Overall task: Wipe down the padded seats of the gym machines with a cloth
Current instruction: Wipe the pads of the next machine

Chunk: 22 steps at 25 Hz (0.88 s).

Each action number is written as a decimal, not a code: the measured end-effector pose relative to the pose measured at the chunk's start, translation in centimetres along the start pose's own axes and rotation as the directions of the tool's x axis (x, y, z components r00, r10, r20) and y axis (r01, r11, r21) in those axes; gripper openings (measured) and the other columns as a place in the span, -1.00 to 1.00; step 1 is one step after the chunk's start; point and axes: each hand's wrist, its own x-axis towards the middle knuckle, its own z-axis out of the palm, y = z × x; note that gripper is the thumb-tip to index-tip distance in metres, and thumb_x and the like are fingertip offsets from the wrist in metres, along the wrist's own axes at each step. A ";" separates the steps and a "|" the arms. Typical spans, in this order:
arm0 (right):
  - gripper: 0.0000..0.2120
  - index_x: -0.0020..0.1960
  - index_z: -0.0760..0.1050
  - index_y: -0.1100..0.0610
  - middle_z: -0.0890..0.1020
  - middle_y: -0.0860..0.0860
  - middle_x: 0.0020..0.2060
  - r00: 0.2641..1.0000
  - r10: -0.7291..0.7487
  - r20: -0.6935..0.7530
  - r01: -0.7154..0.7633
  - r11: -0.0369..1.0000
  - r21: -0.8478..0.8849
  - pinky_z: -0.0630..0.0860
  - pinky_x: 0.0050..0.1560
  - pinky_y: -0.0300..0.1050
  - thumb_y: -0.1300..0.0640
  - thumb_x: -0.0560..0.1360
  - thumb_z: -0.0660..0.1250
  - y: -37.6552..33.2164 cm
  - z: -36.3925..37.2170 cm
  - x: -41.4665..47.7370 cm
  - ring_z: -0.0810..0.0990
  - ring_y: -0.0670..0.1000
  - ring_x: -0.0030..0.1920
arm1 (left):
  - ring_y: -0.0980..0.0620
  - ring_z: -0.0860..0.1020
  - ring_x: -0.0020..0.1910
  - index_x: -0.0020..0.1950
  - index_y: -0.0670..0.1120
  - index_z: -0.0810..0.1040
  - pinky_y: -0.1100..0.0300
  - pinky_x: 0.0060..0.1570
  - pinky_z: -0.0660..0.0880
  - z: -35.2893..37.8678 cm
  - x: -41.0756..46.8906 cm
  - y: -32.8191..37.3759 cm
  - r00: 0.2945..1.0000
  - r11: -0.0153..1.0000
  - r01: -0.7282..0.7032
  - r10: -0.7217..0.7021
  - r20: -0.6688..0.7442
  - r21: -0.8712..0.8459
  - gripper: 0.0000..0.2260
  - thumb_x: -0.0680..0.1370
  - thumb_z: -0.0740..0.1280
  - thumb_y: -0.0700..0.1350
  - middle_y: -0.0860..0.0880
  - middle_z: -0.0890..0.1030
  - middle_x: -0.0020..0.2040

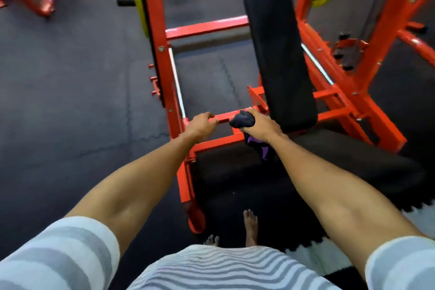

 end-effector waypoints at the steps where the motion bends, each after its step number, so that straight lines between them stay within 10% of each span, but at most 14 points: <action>1: -0.29 0.50 0.30 -0.20 0.55 0.04 0.38 0.999 -0.036 0.036 0.037 0.999 -0.012 0.47 0.19 -0.03 -0.15 0.42 0.48 -1.1 0.4 1.4 0.55 0.18 0.32 | -0.15 0.57 0.24 0.32 -0.04 0.59 0.03 0.22 0.50 -0.7 -0.2 -1.2 0.999 0.999 0.044 -0.045 -0.027 -0.016 -0.67 0.63 0.21 0.03 -0.12 0.63 0.26; 12: -0.37 0.46 0.31 -0.17 0.60 0.08 0.27 0.800 -0.413 0.436 0.522 0.837 -0.165 0.50 0.13 0.01 -0.12 0.45 0.45 -17.4 6.5 7.1 0.58 0.21 0.23 | -0.15 0.51 0.34 0.37 0.04 0.53 0.01 0.29 0.45 -7.0 -6.5 -14.5 0.781 0.827 0.513 -0.561 -0.274 -0.232 -0.64 0.63 0.21 0.13 -0.07 0.56 0.37; 22: -0.50 0.18 0.37 -0.14 0.63 0.09 0.14 0.642 -0.591 0.489 0.735 0.655 -0.175 0.56 0.10 0.05 -0.23 0.33 0.46 -38.3 14.2 4.9 0.61 0.18 0.10 | -0.15 0.53 0.29 0.31 0.06 0.55 -0.01 0.29 0.48 -18.4 -13.4 -29.6 0.625 0.726 0.552 -0.686 -0.372 -0.410 -0.67 0.61 0.23 0.14 -0.08 0.58 0.33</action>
